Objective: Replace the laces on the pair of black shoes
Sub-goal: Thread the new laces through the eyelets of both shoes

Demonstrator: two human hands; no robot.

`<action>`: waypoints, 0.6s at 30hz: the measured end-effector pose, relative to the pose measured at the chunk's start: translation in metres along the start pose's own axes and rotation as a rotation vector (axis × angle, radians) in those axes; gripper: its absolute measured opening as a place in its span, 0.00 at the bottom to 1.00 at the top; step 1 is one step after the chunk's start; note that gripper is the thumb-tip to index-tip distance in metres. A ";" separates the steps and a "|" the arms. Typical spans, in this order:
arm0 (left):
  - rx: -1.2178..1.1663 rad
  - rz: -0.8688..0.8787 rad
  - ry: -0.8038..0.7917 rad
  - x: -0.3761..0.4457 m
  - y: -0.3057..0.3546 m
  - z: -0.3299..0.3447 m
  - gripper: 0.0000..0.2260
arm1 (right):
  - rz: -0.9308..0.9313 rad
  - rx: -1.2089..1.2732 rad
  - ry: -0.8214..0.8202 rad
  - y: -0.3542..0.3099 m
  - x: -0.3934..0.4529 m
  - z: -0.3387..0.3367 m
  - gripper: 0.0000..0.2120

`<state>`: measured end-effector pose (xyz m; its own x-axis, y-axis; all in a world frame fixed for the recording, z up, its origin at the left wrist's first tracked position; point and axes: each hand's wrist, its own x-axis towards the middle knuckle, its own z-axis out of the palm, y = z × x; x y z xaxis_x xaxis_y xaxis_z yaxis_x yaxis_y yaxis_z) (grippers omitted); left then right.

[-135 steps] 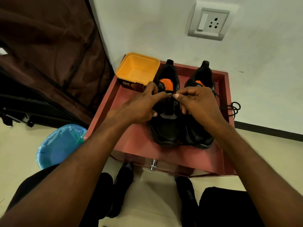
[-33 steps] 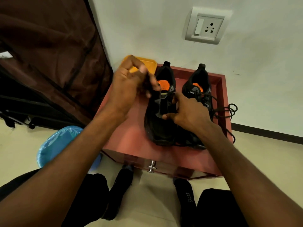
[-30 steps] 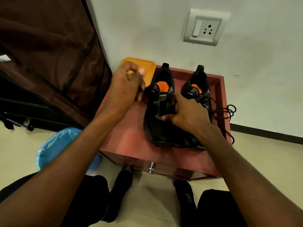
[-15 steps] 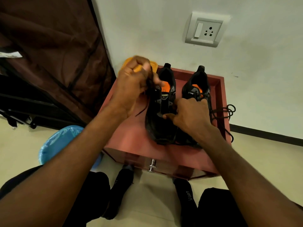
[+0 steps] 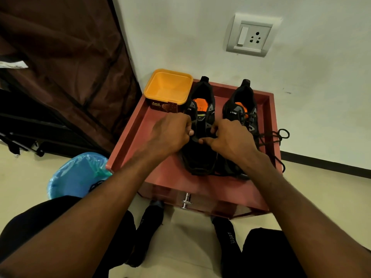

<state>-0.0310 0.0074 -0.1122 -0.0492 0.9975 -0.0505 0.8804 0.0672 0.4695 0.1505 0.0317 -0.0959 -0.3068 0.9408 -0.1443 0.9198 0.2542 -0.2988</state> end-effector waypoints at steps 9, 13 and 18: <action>-1.430 -0.139 0.221 -0.003 0.027 -0.048 0.11 | -0.006 -0.032 0.007 0.002 0.001 -0.001 0.28; -0.315 -0.083 0.081 0.001 0.005 -0.018 0.13 | 0.000 -0.029 0.012 0.002 0.001 0.000 0.26; -0.038 -0.053 0.007 -0.004 -0.003 0.007 0.12 | 0.008 -0.002 0.014 0.004 0.002 0.002 0.23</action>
<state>-0.0300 0.0027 -0.1191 -0.0987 0.9926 -0.0705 0.8578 0.1208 0.4996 0.1527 0.0341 -0.0992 -0.2958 0.9459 -0.1335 0.9228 0.2469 -0.2957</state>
